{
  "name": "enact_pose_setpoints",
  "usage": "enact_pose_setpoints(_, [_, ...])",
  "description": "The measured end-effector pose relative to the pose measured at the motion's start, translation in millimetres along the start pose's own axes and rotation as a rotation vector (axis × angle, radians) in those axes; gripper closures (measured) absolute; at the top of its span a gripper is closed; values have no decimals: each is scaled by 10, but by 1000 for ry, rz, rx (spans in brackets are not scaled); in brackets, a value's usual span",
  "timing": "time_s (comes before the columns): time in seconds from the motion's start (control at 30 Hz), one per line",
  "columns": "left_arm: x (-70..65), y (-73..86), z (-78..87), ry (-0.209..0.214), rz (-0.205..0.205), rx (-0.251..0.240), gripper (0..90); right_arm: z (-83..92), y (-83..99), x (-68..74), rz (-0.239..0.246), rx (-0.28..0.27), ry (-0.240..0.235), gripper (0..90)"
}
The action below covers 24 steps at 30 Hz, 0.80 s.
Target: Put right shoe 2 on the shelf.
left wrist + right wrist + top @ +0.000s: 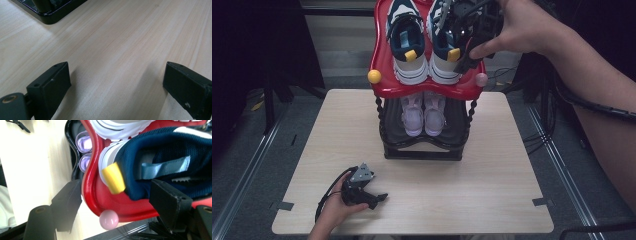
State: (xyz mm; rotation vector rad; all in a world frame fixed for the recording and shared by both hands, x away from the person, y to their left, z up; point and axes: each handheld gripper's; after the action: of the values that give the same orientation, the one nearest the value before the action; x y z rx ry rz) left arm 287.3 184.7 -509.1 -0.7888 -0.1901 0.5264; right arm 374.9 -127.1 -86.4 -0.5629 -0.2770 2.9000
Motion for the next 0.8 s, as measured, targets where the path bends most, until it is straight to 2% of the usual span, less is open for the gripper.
enact_pose_setpoints(0.33, [4, -1, 3, 0, -5, 3, 70, 63, 112, 18, -31, 10, -27, 235])
enact_pose_setpoints(0.7, [4, 0, 3, 0, -5, 3, 69, -16, 250, 70, -50, 46, -85, 202])
enact_pose_setpoints(0.8, [1, 0, 1, 0, 0, 0, 70, -36, 283, 83, -53, 42, -93, 196])
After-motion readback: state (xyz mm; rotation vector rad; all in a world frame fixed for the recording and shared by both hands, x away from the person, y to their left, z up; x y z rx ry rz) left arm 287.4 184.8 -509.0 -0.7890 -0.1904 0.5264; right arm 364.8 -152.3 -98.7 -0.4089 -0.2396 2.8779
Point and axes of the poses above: each handheld gripper's, and its own axes: z roughly backward along the jaws, y roughly out of its underside, x roughly to its left
